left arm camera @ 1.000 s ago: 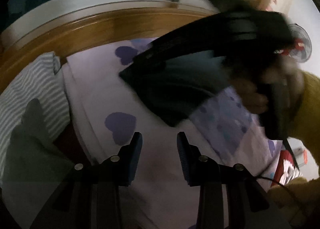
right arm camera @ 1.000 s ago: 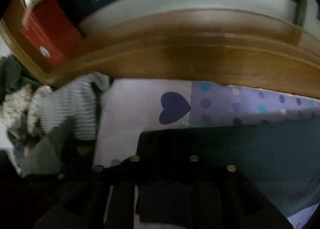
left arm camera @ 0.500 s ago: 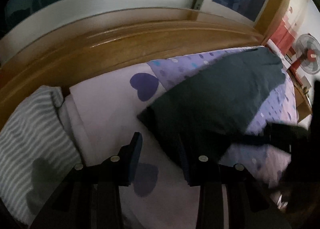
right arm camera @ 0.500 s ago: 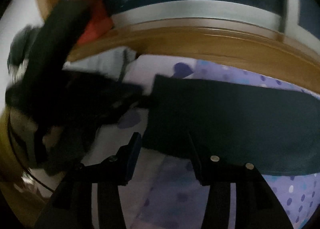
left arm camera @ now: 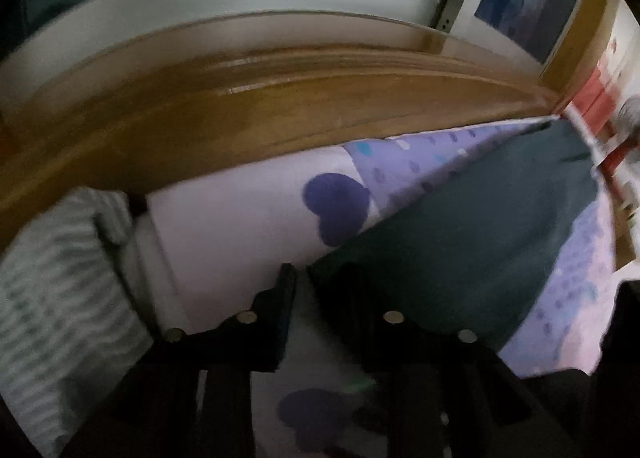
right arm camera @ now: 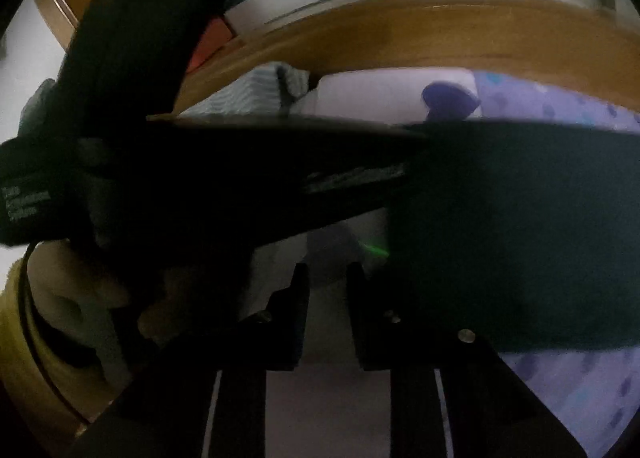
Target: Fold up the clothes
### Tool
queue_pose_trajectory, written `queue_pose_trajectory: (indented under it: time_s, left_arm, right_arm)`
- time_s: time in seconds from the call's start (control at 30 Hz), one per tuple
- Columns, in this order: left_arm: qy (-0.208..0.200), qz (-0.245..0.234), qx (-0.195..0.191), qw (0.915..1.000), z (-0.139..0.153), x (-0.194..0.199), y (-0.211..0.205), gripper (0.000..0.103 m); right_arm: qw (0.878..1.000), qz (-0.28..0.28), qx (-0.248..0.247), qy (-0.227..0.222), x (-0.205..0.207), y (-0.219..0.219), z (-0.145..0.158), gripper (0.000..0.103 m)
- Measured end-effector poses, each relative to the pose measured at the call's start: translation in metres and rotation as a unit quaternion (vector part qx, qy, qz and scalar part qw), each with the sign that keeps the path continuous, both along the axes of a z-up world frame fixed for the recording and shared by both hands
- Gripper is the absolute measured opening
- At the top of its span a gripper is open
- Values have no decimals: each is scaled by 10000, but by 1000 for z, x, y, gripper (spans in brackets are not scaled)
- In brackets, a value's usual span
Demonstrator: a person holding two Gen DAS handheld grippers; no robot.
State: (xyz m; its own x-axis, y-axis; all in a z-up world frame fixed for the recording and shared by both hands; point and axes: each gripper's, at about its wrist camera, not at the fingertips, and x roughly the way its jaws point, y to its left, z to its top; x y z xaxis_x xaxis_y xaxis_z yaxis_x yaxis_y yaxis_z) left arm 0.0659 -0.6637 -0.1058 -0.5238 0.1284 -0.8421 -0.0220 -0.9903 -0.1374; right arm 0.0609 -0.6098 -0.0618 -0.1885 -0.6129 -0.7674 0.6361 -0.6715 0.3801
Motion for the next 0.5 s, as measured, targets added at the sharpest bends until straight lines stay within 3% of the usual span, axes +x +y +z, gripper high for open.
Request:
queue_pose_trajectory:
  time_s: [0.13,0.27,0.37,0.5]
  left_arm:
    - [25,115,111,9999,6,7,-7,32]
    - [345,66,-303,9989,27,26,-3,32]
    - [426,-60,-224,9988,40,38,8,33]
    - [384,-228,-102,9989,50,44,47,33]
  right_arm:
    - [9993,-214,-58,314,12,33,20,19]
    - [9942,-875,86,611,12,95,37,19]
    - [9839,-1686,217,557,2,158,38,20]
    - [9631,-2688,50,122,-11,237,34,25]
